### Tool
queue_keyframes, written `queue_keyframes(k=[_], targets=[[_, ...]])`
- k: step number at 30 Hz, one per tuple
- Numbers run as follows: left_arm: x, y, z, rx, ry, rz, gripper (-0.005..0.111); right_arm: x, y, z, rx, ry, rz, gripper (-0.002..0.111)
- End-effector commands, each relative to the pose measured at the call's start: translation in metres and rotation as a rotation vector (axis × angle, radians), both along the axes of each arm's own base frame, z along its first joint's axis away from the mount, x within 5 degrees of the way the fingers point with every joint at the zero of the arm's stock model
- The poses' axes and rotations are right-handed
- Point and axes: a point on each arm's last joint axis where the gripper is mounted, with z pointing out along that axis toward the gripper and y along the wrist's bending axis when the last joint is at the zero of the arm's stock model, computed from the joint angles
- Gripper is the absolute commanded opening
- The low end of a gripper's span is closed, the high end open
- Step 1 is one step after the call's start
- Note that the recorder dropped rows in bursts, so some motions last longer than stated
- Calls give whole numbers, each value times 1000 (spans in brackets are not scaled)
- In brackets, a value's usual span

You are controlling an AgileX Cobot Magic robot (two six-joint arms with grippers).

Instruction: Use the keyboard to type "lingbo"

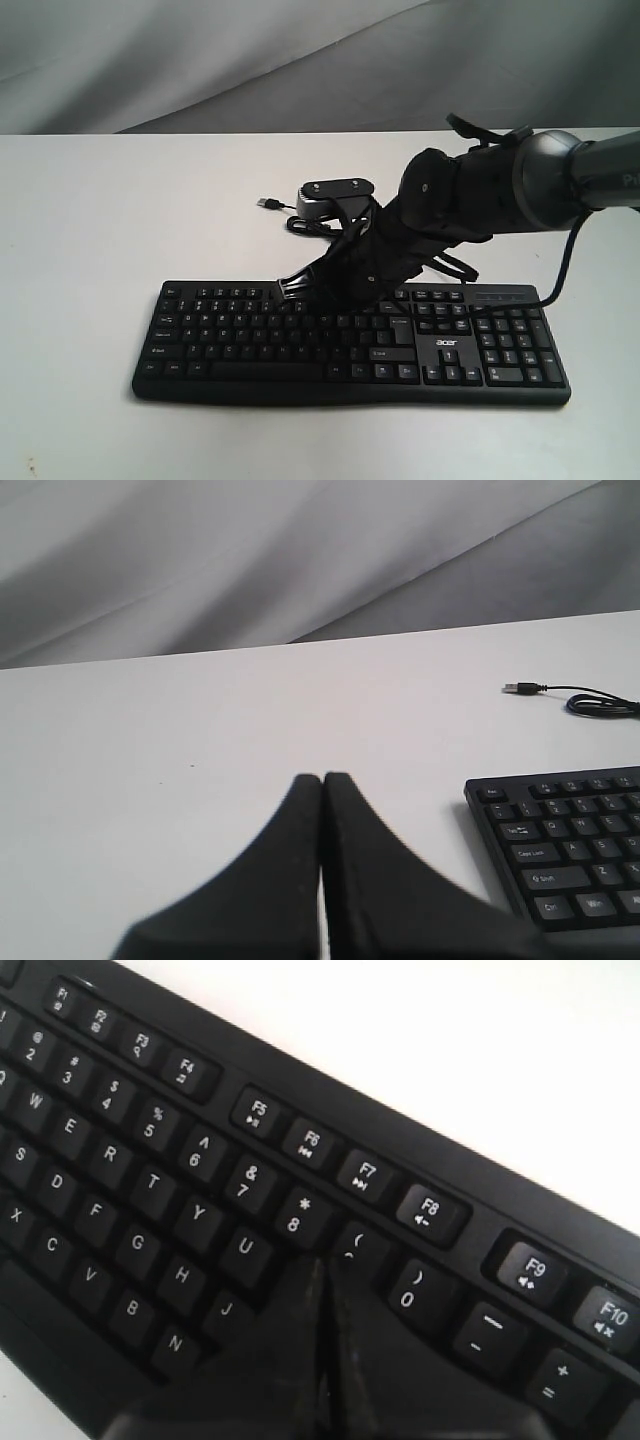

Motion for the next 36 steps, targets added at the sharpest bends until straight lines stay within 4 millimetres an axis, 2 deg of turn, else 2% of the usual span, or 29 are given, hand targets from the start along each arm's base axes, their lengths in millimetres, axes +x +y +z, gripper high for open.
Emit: queue_keyframes(k=[1, 24, 36], targets=[[0, 0, -1, -11, -5, 2, 1, 2, -3, 1, -2, -9, -16, 0], [0, 0, -1, -11, -5, 2, 1, 2, -4, 0, -14, -9, -20, 0], [0, 0, -1, -11, -5, 2, 1, 2, -4, -14, -32, 29, -29, 0]])
